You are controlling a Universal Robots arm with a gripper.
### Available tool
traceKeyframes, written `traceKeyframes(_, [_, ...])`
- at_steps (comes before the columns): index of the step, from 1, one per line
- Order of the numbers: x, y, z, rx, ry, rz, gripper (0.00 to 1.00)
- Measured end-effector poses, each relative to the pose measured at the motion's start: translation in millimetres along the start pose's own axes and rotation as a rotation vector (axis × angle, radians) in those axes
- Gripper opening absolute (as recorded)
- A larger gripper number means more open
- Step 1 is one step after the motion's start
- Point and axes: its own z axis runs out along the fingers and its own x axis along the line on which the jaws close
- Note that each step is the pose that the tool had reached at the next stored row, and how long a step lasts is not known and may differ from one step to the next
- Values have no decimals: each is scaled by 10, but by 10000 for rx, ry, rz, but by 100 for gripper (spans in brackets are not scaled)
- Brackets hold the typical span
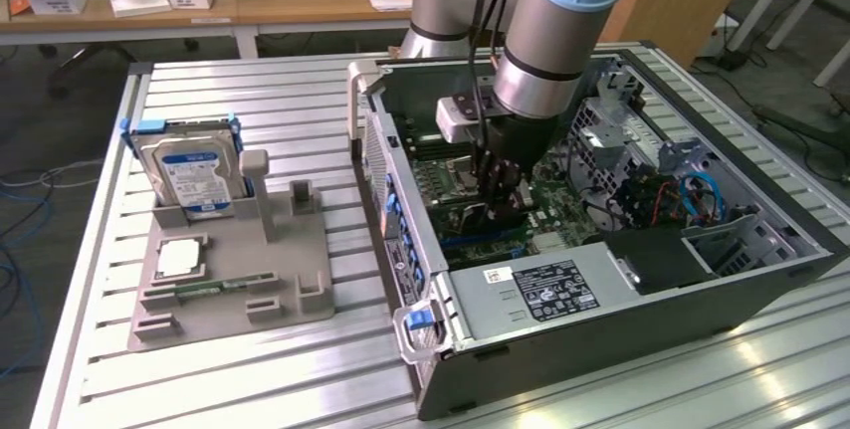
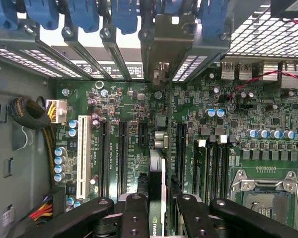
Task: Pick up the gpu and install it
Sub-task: 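Insert the gpu into the slot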
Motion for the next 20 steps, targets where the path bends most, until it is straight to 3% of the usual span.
traceKeyframes(13, [-17,0,-1,0,1,0,27])
traceKeyframes(20, [-16,0,48,0,4,0,27])
